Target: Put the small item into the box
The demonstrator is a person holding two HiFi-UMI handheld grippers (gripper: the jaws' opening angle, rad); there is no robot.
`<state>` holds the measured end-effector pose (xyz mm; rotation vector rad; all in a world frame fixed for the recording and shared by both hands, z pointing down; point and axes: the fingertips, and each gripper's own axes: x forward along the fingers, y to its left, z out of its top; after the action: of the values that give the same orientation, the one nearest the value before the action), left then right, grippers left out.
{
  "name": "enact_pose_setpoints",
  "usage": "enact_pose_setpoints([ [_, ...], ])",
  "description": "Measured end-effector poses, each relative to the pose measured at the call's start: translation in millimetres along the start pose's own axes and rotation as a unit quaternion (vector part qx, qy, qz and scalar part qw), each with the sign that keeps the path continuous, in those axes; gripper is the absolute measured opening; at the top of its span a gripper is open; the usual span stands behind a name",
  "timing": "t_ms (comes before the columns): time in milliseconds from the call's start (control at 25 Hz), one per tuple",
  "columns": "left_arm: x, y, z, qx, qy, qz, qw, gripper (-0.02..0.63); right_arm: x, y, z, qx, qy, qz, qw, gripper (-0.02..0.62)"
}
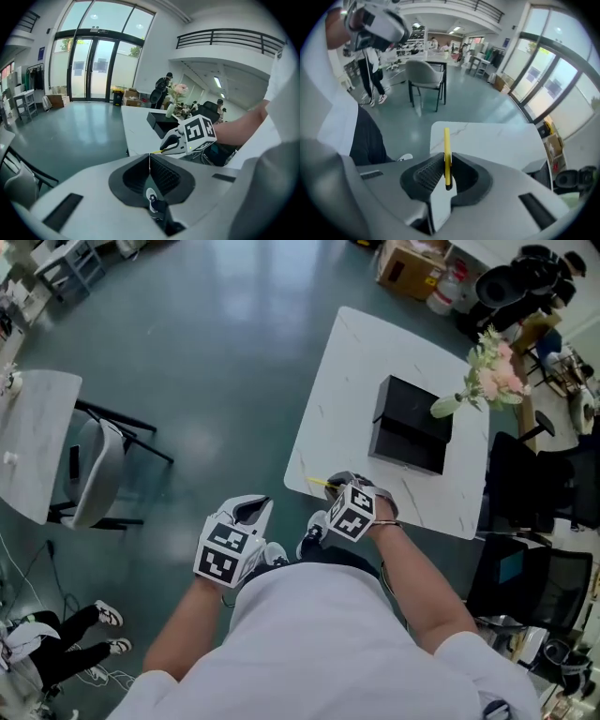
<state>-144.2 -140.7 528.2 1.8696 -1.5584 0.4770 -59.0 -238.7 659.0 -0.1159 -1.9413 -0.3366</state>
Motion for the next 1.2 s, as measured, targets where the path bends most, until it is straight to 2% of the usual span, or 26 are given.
enact_pose_setpoints([
  [200,12,-22,6,0.032,-0.005,-0.042,0.9986,0.017,-37,3,-13,0.134,-0.047,-0.02,0.99,0.061],
  [400,26,-45,-2,0.058,0.013,-0.072,0.9956,0.017,-64,8,-31,0.198,-0.072,-0.035,0.977,0.061],
  [640,47,-61,15,0.078,0.012,-0.077,0.9939,0.017,-86,-30,-70,0.225,-0.084,-0.076,0.968,0.061],
  [840,77,-73,33,0.064,0.013,-0.061,0.996,0.017,-100,-78,-115,0.232,-0.078,-0.098,0.965,0.061],
  [1000,104,-95,56,0.053,0.011,-0.054,0.9971,0.017,-99,-116,-154,0.2,-0.055,-0.11,0.972,0.061],
  [1200,141,-115,82,0.056,0.009,-0.038,0.9977,0.017,-89,-150,-185,0.158,-0.045,-0.101,0.981,0.061],
])
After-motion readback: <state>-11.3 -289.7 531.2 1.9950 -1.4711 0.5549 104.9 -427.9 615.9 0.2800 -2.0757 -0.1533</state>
